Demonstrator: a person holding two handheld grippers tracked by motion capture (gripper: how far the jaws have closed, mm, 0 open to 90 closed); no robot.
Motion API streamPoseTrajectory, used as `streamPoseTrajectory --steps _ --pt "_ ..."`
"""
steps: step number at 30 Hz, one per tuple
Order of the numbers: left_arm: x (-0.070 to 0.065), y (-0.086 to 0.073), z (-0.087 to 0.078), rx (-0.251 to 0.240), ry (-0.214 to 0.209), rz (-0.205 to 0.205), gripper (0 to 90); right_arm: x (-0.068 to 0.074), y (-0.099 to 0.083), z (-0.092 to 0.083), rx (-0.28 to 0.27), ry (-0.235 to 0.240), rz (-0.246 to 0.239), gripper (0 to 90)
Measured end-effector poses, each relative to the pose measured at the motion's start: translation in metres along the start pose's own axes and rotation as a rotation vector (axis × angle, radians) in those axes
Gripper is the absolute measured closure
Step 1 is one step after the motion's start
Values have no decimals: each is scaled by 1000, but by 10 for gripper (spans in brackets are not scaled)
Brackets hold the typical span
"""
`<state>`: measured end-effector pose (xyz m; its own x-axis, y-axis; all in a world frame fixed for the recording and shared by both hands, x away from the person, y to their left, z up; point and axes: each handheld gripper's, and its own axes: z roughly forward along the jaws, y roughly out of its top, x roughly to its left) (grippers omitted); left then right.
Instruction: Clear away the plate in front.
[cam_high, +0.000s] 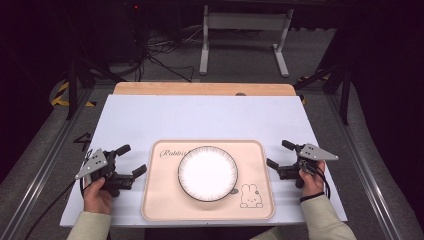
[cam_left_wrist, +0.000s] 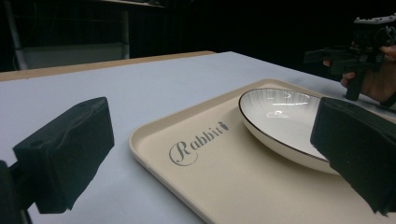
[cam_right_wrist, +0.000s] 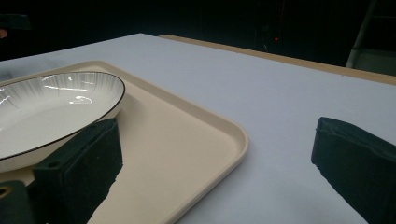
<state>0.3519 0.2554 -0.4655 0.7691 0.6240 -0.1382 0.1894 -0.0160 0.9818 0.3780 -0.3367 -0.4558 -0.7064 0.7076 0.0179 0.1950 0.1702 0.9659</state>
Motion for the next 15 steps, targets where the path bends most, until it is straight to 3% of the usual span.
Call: streamPoseTrajectory --steps 12,15 --pt "-1 -8 -3 0 -15 27 2 0 0 0 -1 3 -5 21" --pt "0 -8 -3 3 -9 16 1 1 0 0 1 1 -6 21"
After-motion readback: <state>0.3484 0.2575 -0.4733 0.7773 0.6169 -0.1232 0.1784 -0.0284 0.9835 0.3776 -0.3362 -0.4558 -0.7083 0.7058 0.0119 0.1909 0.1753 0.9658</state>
